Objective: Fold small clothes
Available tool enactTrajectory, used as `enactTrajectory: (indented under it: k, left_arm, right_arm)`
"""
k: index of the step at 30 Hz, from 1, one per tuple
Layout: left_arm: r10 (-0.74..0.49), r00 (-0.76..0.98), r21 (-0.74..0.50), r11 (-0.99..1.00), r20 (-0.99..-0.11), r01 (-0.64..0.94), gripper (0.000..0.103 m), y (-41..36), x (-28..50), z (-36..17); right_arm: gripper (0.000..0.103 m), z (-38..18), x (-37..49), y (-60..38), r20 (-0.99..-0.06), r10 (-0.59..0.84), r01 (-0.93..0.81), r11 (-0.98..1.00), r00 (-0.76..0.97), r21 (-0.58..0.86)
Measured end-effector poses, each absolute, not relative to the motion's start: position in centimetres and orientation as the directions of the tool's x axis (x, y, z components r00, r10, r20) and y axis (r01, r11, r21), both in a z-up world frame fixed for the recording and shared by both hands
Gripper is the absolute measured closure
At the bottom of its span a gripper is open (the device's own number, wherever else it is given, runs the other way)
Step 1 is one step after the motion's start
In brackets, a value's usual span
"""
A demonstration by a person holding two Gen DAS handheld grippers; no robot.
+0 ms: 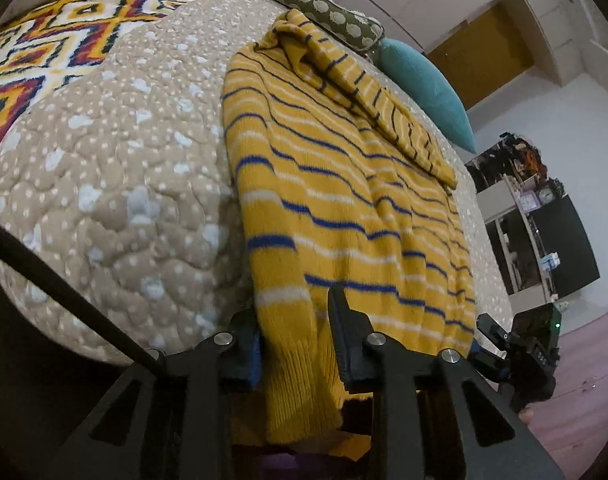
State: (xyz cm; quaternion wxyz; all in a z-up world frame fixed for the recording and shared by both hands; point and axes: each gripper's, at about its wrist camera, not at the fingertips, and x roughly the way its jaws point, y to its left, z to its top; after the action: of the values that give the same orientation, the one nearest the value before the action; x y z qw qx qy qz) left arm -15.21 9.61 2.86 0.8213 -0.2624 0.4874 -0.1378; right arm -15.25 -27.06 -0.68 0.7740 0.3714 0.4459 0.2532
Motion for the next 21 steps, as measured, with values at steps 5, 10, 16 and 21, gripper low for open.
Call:
enactTrajectory:
  k: [5,10,16,21]
  left_arm:
    - [-0.407,0.487,-0.496,0.866,-0.773,-0.062,0.082,8.7,-15.3,3.3]
    - [-0.354,0.504,-0.480,0.866,-0.788,-0.141,0.095,10.3,-15.6,4.3]
    - [-0.345,0.587,-0.499,0.859,-0.733,-0.119,0.095,12.1,-17.3,8.5]
    - [-0.350,0.607,-0.474,0.879,-0.714,-0.051,0.095,11.1,-19.9,10.7]
  right_arm:
    - [0.051,-0.9,-15.9,-25.4,-0.514,0.730,-0.065,0.601,0.450,0.796]
    - [0.090,-1.7,-15.6,-24.0,-0.575,0.697,-0.033,0.648,0.428,0.761]
    - [0.093,0.8,-16.5,-23.0,-0.611,0.659,-0.117,0.716,0.439,0.689]
    - [0.094,3.6,-18.8,-22.5,-0.615,0.668,-0.229,0.733,0.419,0.641]
